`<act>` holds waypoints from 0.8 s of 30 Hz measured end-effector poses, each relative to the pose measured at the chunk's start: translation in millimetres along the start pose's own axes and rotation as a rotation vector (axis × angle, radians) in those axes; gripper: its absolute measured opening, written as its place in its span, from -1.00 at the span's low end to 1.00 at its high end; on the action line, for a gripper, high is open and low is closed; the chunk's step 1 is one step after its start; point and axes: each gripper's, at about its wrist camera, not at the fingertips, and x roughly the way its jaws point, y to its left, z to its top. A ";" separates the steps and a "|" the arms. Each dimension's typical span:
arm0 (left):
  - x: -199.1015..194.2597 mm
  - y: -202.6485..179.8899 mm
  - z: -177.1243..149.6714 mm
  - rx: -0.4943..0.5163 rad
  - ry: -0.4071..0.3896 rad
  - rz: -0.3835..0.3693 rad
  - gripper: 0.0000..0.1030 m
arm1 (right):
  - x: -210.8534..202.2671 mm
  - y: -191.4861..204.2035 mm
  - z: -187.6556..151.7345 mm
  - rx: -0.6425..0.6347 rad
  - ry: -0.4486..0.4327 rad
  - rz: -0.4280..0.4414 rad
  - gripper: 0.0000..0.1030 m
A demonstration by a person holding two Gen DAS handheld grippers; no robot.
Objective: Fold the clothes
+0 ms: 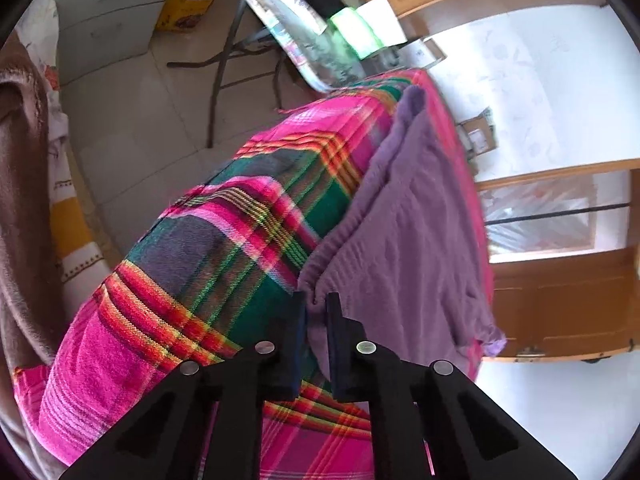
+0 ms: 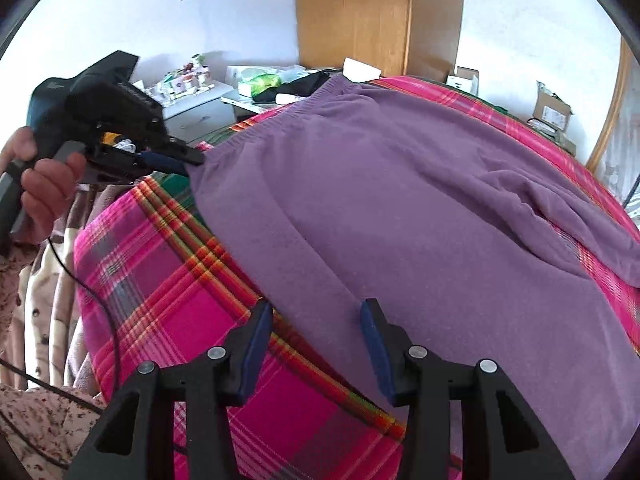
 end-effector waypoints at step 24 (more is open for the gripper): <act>-49.2 36.5 -15.8 -0.045 -0.117 -0.021 -1.00 | -21.7 31.8 -7.5 -0.056 -0.020 0.038 -0.95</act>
